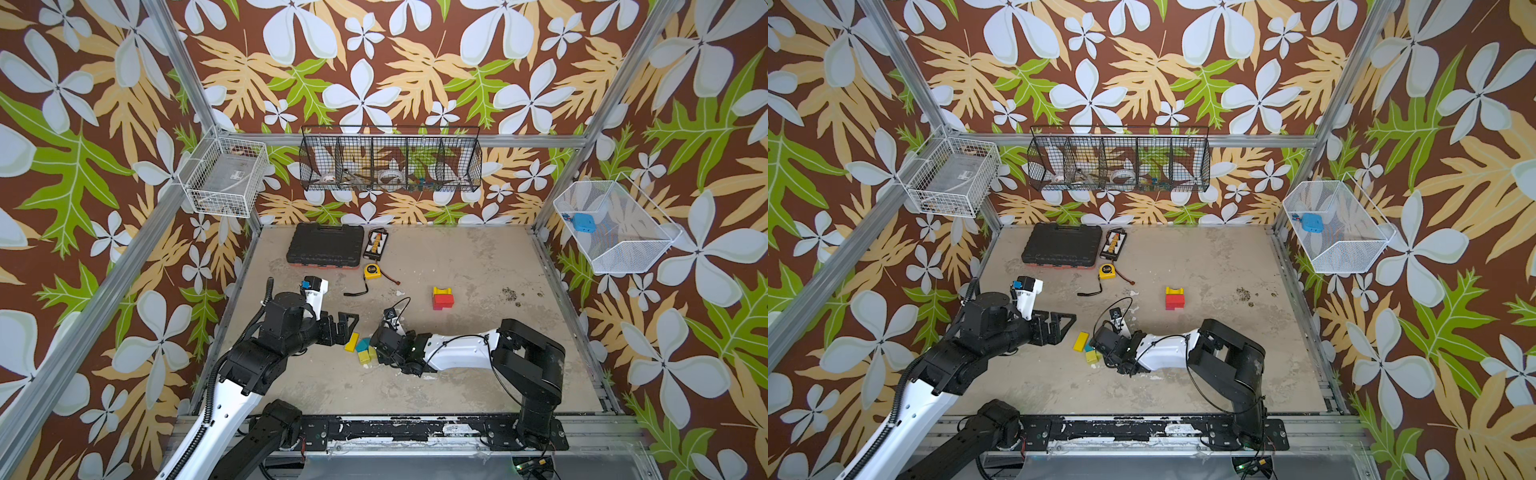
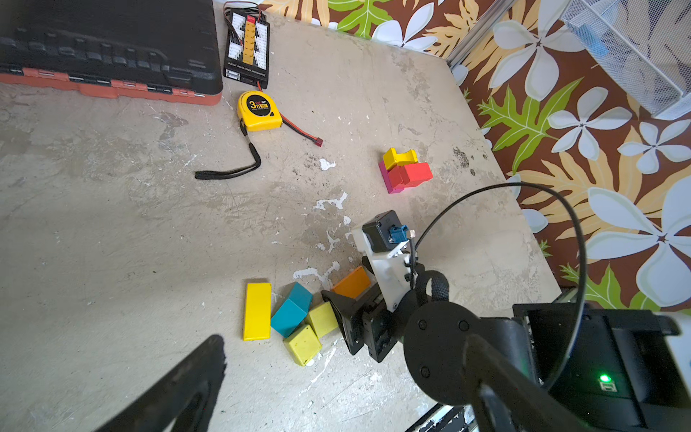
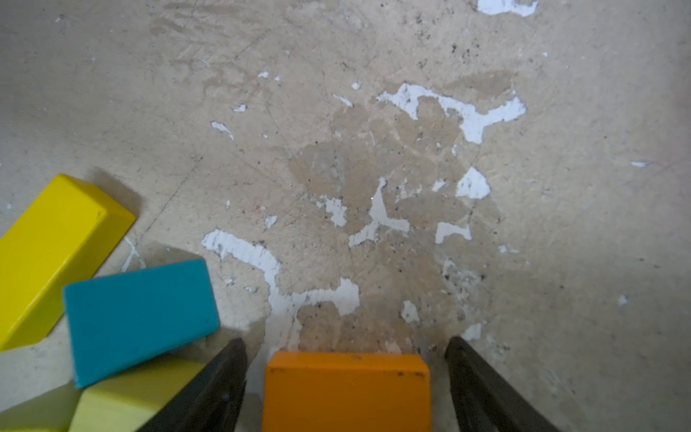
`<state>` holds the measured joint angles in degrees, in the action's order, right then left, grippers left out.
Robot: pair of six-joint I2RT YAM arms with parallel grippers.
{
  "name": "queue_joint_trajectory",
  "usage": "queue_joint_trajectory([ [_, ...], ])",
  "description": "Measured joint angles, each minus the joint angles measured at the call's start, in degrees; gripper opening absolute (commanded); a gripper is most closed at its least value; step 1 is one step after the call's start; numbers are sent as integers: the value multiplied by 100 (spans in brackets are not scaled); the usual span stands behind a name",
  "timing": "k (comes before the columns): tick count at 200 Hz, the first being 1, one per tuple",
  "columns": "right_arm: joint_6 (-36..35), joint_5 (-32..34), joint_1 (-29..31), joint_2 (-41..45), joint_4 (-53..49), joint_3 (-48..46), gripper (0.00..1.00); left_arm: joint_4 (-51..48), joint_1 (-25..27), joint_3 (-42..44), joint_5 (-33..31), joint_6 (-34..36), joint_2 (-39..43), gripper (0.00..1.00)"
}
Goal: Build the wood block tower
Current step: 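Move the right gripper down over the orange block among the loose blocks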
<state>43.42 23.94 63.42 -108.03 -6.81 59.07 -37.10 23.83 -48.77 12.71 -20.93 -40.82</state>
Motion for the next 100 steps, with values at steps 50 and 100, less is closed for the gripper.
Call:
queue_joint_trajectory([
  [50, 0, 28, 0, 46, -11, -52, 79, 2, 7, -9, 85, 17, 42, 100],
  [100, 103, 22, 22, 505, -35, -623, 73, -9, 11, -87, -245, -7, 155, 100],
])
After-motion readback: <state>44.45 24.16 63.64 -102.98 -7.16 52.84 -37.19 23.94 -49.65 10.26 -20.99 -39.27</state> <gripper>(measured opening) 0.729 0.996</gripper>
